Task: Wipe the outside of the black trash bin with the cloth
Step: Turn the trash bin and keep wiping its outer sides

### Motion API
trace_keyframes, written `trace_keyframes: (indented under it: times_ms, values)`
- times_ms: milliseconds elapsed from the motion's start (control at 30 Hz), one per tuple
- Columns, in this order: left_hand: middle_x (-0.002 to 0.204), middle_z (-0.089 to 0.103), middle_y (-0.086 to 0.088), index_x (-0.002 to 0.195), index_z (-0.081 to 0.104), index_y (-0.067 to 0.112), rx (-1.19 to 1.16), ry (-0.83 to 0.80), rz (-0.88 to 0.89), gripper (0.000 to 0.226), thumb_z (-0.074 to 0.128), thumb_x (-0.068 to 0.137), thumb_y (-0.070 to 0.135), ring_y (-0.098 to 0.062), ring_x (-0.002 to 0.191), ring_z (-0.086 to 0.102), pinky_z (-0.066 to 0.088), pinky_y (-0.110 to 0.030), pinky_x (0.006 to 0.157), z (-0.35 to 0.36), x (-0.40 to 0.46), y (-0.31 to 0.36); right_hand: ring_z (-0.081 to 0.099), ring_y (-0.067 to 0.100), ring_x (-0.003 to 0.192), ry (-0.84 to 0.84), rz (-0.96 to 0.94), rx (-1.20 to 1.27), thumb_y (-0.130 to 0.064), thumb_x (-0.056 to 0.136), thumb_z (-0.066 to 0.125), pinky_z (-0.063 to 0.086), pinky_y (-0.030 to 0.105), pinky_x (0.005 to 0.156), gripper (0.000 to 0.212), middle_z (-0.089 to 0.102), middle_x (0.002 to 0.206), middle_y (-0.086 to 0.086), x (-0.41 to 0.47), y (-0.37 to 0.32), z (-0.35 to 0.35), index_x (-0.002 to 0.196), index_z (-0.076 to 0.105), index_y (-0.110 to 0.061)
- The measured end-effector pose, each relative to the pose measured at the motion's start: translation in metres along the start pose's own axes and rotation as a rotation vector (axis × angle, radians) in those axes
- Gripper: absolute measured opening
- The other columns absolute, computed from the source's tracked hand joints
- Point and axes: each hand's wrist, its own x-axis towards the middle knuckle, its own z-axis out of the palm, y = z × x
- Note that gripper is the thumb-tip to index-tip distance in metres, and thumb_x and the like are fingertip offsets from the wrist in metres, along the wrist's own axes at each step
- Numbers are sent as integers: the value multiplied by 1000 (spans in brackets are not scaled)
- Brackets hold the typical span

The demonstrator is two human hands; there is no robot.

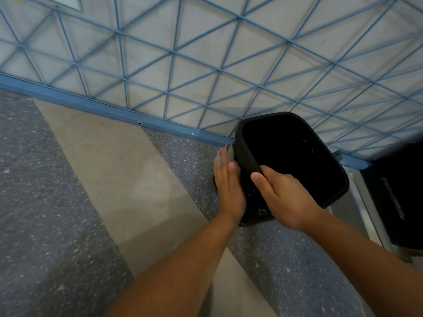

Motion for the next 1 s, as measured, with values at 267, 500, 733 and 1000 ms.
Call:
trace_keyframes:
  times_ms: [267,500,733,1000]
  values:
    - [169,14,22,159,27,42,-4,-7,53,55,26,105,56,-6,162,4,5,-39,133,0,-1,9,63,13,62,-9,-9,-31,-46,99,33,52,41,63,32,63,67,0,1,0,0,91,53,-22]
    - [166,10,27,160,20,41,-42,-9,51,55,24,106,50,-3,161,-2,2,-36,133,7,-9,27,65,12,69,-6,-26,-23,-49,98,31,54,42,67,37,67,77,-1,1,3,1,99,55,-22]
    - [166,15,28,161,25,37,-32,-1,-35,62,27,102,56,-7,162,4,4,-43,134,3,4,19,66,10,65,-9,-19,-21,-49,98,30,54,39,65,36,68,72,1,1,3,1,99,55,-22]
    - [170,6,23,163,17,36,21,-30,-3,56,23,108,47,-2,160,-9,-4,-35,132,5,-4,12,64,14,69,3,-27,-27,-46,98,33,52,37,66,33,66,74,-1,1,4,2,94,54,-22]
